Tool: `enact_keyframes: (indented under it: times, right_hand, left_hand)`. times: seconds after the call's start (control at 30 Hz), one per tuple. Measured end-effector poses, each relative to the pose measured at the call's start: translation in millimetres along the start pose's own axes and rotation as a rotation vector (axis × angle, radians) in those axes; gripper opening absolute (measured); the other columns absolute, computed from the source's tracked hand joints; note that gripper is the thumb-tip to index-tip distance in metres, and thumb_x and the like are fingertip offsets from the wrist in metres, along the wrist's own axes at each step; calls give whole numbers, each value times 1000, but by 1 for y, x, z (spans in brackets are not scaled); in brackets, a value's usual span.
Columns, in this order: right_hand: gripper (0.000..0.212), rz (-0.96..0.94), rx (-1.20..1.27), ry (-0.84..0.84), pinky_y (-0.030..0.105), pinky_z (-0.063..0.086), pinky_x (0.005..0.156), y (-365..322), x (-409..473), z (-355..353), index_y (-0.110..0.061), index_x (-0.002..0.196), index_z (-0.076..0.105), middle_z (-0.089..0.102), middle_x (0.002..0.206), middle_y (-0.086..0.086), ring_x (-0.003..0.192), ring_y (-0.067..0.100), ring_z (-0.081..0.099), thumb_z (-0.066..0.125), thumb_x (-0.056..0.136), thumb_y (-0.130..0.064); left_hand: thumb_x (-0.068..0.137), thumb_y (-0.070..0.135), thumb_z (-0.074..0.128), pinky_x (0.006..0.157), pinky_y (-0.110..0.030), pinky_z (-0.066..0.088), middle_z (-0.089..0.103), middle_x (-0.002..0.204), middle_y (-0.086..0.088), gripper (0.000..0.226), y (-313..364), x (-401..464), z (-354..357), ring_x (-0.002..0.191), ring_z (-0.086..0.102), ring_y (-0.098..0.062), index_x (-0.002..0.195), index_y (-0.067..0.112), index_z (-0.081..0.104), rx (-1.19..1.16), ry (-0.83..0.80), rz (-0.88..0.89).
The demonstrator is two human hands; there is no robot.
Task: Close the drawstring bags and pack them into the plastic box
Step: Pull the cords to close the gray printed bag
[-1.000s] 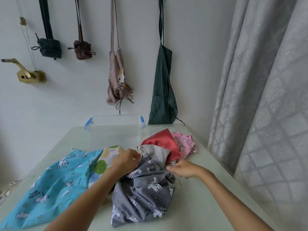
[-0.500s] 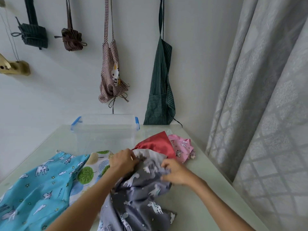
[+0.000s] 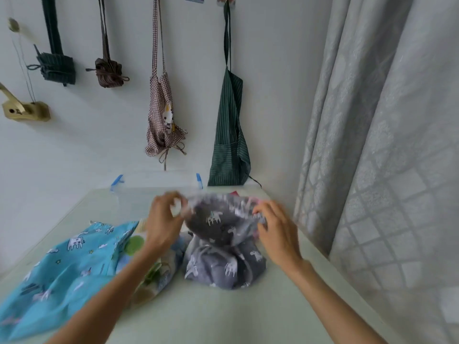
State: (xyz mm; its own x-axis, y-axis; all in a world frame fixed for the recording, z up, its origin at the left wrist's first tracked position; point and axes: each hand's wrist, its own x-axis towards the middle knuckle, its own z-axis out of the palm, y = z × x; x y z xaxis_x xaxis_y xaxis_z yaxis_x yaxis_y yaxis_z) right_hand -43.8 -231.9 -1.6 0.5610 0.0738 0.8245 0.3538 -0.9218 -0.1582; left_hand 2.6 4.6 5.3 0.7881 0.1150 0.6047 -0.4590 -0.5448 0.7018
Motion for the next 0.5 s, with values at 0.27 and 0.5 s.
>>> enact_keyframes:
  times: [0.27,0.5]
  right_hand:
    - [47,620,603,-376,9,46,79,18,-111,37,-29,90,63,65,105,-2,95,13,65,58,73,15]
    - [12,780,626,-281,20,43,54,29,-116,31,-19,78,63,68,71,3,53,8,59,63,88,-13]
  left_hand:
    - [98,23,44,84,-31,45,64,101,-7,23,-60,-79,8,92,58,-22,103,13,63,99,-489,-384]
    - [88,40,60,65,-26,48,69,67,3,24,-51,-80,11,56,58,-2,77,19,64,35,-740,-231]
